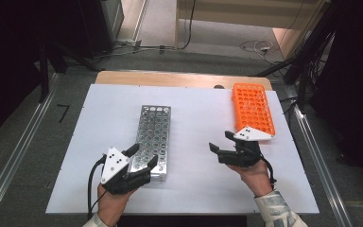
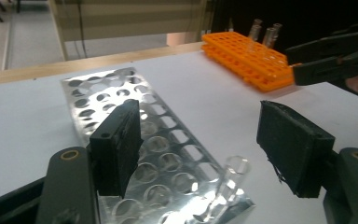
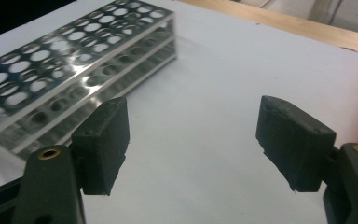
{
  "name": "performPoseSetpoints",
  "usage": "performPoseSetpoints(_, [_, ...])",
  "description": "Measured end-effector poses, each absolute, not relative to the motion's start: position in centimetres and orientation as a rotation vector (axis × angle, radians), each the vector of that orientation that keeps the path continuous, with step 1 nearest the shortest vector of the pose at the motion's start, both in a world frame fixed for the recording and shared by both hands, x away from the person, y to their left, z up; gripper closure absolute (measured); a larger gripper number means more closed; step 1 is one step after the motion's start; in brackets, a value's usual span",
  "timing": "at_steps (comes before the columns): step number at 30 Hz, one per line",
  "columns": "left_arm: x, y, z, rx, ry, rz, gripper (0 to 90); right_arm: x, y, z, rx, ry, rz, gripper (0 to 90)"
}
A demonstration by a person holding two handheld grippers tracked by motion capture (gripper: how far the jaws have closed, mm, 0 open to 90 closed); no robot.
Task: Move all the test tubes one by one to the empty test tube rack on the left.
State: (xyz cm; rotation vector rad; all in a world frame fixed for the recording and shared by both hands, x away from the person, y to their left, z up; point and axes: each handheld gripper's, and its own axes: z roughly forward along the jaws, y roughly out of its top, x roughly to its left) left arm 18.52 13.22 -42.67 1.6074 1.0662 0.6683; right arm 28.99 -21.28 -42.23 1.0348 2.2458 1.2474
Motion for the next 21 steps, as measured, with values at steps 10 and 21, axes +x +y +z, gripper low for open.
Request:
performPoseSetpoints(10, [21.1, 17.7, -43.8, 1.547, 1.249, 0.737, 28.8, 31.2, -24.8, -42.8, 1.175, 2.128, 1.159, 24.9])
performPoseSetpoints(21, [21.9, 19.0, -44.4, 1.539, 1.32, 0.75, 25.5, 33.6, -28.7, -43.6, 1.322, 1.971, 1.055, 26.4])
